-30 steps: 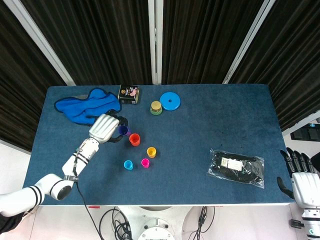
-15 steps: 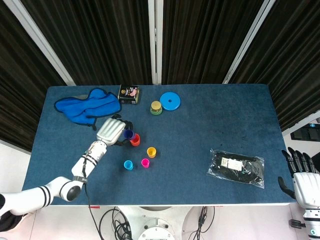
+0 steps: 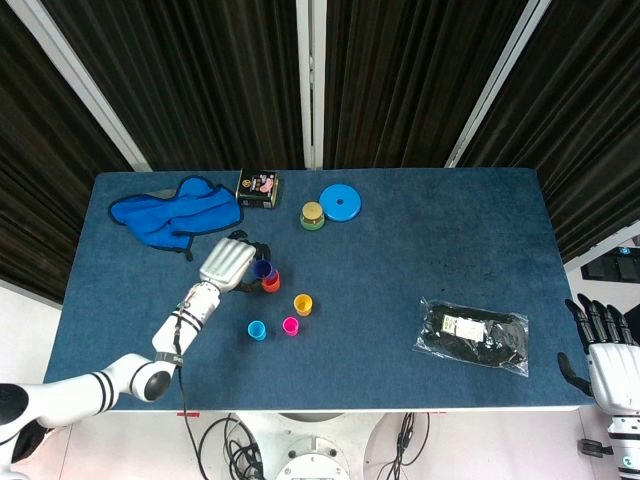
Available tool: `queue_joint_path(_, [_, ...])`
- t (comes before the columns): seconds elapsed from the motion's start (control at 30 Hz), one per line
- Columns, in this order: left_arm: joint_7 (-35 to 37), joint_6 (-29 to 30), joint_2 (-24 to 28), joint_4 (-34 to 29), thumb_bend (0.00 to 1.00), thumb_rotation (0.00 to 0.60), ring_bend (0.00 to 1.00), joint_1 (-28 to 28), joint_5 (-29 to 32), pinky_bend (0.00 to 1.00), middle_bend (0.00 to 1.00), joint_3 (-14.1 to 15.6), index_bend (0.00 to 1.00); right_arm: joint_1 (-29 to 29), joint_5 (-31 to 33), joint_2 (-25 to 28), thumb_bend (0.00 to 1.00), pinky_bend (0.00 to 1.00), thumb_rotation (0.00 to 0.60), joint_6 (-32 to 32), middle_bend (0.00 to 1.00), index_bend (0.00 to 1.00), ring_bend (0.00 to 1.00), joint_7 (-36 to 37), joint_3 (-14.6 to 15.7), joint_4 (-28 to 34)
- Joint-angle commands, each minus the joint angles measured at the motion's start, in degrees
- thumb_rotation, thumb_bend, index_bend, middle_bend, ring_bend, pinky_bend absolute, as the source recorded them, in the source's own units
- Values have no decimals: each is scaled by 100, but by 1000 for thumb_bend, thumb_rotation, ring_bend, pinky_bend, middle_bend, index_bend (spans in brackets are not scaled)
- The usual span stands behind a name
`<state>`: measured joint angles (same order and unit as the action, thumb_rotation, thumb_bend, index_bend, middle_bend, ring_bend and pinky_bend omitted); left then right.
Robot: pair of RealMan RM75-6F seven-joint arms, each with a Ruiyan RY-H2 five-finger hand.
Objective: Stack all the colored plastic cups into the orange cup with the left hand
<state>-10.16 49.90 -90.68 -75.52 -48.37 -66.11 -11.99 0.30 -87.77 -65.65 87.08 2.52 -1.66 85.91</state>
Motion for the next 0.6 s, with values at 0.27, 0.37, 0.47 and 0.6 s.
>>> queue_joint_path(0.27, [91, -16, 4, -50, 310, 600, 445, 21, -7, 209, 441, 36, 477, 8, 14, -9, 327, 0, 600, -26, 0, 0, 0, 21, -2, -25])
queue_joint_path(0.37, [138, -53, -3, -58, 310, 600, 445, 17, -8, 209, 441, 47, 476, 13, 12, -11, 327, 0, 600, -38, 0, 0, 0, 16, 3, -25])
queue_joint_path(0.47, [142, -67, -24, -24, 309, 600, 445, 4, -15, 209, 439, 55, 475, 13, 23, -16, 327, 0, 600, -50, 0, 0, 0, 9, 5, -28])
queue_joint_path(0.6, [163, -115, -64, 61, 308, 600, 439, -7, 31, 209, 430, 58, 461, 10, 52, -24, 327, 0, 600, -51, 0, 0, 0, 21, -9, -32])
